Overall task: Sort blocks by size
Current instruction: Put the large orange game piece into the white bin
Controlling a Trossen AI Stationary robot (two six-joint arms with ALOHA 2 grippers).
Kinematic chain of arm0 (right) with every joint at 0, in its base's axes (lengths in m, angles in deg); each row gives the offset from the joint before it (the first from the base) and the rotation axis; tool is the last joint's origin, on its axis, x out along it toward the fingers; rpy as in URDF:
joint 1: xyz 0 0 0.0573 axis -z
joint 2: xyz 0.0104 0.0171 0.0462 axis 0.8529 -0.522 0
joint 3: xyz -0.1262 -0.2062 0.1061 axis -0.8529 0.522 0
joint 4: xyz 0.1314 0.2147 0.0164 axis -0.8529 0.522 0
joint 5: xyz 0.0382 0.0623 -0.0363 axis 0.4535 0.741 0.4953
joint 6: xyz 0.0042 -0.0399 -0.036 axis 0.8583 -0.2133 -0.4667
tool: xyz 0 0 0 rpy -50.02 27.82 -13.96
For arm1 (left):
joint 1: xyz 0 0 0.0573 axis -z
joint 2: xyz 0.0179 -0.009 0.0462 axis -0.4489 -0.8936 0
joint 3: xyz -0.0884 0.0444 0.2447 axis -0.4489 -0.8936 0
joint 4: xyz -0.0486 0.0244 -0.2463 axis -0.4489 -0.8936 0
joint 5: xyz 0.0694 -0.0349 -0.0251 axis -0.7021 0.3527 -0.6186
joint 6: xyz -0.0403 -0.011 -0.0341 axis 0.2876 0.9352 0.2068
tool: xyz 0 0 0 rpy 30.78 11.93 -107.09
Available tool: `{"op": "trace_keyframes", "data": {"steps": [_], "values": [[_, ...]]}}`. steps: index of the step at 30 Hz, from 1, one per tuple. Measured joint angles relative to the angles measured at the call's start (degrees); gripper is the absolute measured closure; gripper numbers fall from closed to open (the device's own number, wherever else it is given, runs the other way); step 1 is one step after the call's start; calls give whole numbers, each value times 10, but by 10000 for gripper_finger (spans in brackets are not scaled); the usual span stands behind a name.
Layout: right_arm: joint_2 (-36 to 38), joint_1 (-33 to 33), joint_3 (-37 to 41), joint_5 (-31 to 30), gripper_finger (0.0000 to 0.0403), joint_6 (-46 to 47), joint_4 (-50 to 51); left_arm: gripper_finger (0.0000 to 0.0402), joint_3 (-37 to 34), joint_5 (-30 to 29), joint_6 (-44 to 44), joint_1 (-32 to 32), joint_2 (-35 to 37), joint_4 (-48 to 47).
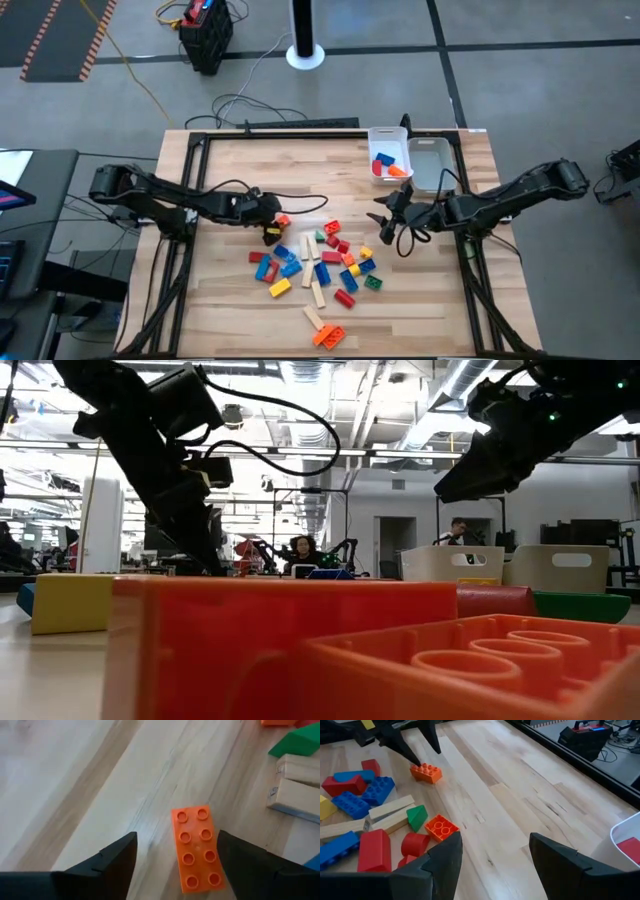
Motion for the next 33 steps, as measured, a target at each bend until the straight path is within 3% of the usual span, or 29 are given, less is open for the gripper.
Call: {"op": "trace_keyframes", "data": {"steps": [5, 14, 25, 29, 33], "values": [[0, -8, 0, 0, 144, 4, 0, 102, -24, 19, -5, -1, 0, 45], [0, -23, 0, 0, 144, 23, -2, 106, -25, 17, -31, -2, -1, 47], [0, -52, 0, -16, 144, 43, 1, 110, -23, 2, -43, -2, -88, 103], [0, -59, 0, -18, 144, 48, 2, 138, -23, -2, -60, -2, -92, 111], [0, -67, 0, -20, 144, 62, 4, 200, -23, -6, -85, -2, -93, 117]]}}
